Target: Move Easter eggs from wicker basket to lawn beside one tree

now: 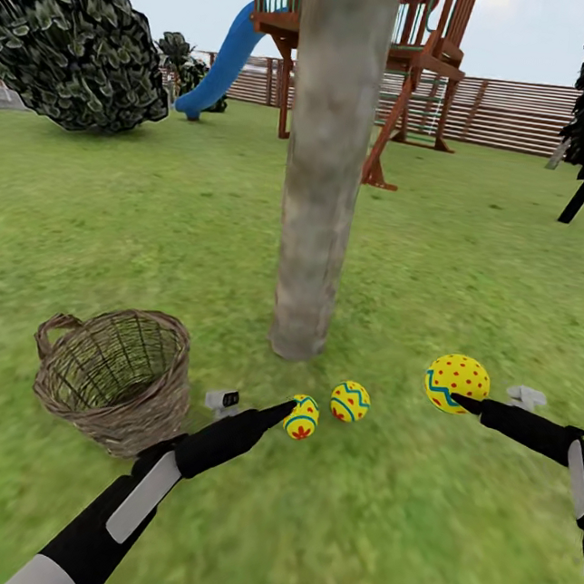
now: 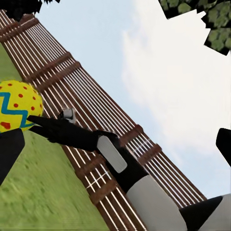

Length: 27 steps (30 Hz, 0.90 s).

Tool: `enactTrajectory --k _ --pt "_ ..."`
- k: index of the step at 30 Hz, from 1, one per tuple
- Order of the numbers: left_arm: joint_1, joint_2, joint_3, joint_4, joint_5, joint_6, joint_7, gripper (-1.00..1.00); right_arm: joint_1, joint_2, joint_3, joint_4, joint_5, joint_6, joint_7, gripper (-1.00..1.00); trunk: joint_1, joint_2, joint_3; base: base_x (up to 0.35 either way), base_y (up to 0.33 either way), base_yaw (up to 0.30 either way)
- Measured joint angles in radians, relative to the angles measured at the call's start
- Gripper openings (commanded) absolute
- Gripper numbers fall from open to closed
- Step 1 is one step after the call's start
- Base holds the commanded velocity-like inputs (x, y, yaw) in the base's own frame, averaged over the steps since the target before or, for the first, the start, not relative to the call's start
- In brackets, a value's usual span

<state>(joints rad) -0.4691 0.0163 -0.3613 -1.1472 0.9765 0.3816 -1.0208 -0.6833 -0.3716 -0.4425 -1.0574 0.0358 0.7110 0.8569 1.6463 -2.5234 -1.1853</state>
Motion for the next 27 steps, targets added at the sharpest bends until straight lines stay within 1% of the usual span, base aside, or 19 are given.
enactTrajectory --k 3,7,8,9,10,11,13,14,15,16,17,19,20,22,23,24,25,26,27 --pt "0.0 0.001 -0.005 -0.004 0.001 -0.001 0.0 1.0 0.0 0.002 0.002 0.023 -0.001 -0.029 -0.064 -1.0 0.0 0.0 0.003 -0.012 -0.012 -0.213" --pt "0.0 0.0 -0.017 -0.013 0.001 -0.003 0.001 1.0 0.0 0.021 0.003 0.062 0.002 -0.068 -0.086 -1.0 -0.001 0.0 0.008 0.138 0.007 -0.213" --pt "-0.001 -0.015 -0.019 -0.016 -0.06 -0.005 0.003 1.0 0.0 0.025 0.003 0.064 0.003 -0.071 -0.102 -1.0 -0.001 0.0 0.009 0.334 0.0 -0.213" --pt "0.0 -0.048 -0.018 -0.015 -0.152 -0.005 0.003 1.0 0.0 0.033 0.003 0.064 0.005 -0.071 -0.123 -1.0 -0.001 0.0 0.011 0.336 0.0 -0.213" --pt "-0.001 -0.07 -0.018 -0.015 -0.209 -0.005 0.004 1.0 0.0 0.037 0.003 0.064 0.006 -0.071 -0.13 -1.0 -0.001 0.0 0.012 0.337 0.0 -0.213" --pt "-0.001 -0.079 -0.018 -0.014 -0.24 -0.005 0.011 1.0 0.0 0.039 0.003 0.064 0.008 -0.074 -0.134 -1.0 -0.001 0.0 0.013 0.338 0.0 -0.213" --pt "-0.001 -0.084 -0.018 -0.016 -0.257 -0.005 0.055 1.0 0.0 0.048 0.004 0.066 0.011 -0.102 -0.166 -1.0 -0.001 0.0 0.015 0.338 0.0 -0.214" --pt "-0.001 -0.085 -0.018 -0.017 -0.26 -0.005 0.072 1.0 0.0 0.063 0.005 0.066 0.011 -0.12 -0.208 -1.0 -0.001 0.0 0.016 0.338 0.0 -0.215" --pt "-0.001 -0.084 -0.017 -0.017 -0.261 -0.005 0.084 1.0 0.0 0.087 0.012 0.065 0.01 -0.139 -0.278 -1.0 -0.001 0.0 0.017 0.338 0.0 -0.216" --pt "-0.001 -0.083 -0.016 -0.017 -0.262 -0.005 0.089 1.0 0.0 0.105 0.025 0.065 0.01 -0.147 -0.33 -1.0 -0.001 0.0 0.019 0.338 0.0 -0.189" --pt "-0.001 -0.082 -0.014 -0.016 -0.264 -0.005 0.091 1.0 0.0 0.123 0.059 0.065 0.011 -0.152 -0.394 -1.0 -0.001 0.0 0.02 0.338 0.0 -0.101" --pt "-0.001 -0.079 -0.012 -0.016 -0.264 -0.006 0.093 1.0 0.0 0.136 0.107 0.065 0.011 -0.168 -0.499 -1.0 -0.001 0.0 0.02 0.161 0.0 -0.024" --pt "-0.001 -0.077 -0.009 -0.017 -0.263 -0.007 0.092 1.0 0.0 0.139 0.12 0.066 0.009 -0.226 -0.544 -1.0 0.0 0.0 0.02 0.015 0.0 -0.002" --pt "-0.001 -0.076 -0.007 -0.016 -0.262 -0.009 0.092 1.0 0.0 0.142 0.131 0.066 0.009 -0.247 -0.554 -1.0 0.0 0.0 0.02 0.005 0.0 -0.001" --pt "-0.001 -0.075 -0.002 -0.014 -0.26 -0.009 0.092 1.0 0.0 0.147 0.152 0.065 0.009 -0.25 -0.556 -1.0 0.0 0.0 0.02 0.118 -0.138 0.0" --pt "-0.001 -0.075 0.031 -0.006 -0.258 -0.014 0.092 1.0 0.0 0.161 0.255 0.066 0.021 -0.25 -0.582 -1.0 -0.001 0.0 0.02 0.181 -0.196 0.142" --pt "-0.001 -0.074 0.04 -0.003 -0.259 -0.032 0.092 1.0 -0.001 0.169 0.307 0.068 0.028 -0.252 -0.64 -1.0 -0.001 0.0 0.02 0.207 -0.22 0.233" --pt "0.0 -0.073 0.044 -0.002 -0.26 -0.052 0.093 1.0 -0.001 0.187 0.339 0.071 0.03 -0.254 -0.732 -1.0 -0.001 0.0 0.02 0.218 -0.23 0.271" --pt "0.0 -0.074 0.045 0.0 -0.261 -0.064 0.093 1.0 -0.001 0.202 0.359 0.073 0.03 -0.263 -0.812 -1.0 -0.001 0.0 0.02 0.222 -0.233 0.283"
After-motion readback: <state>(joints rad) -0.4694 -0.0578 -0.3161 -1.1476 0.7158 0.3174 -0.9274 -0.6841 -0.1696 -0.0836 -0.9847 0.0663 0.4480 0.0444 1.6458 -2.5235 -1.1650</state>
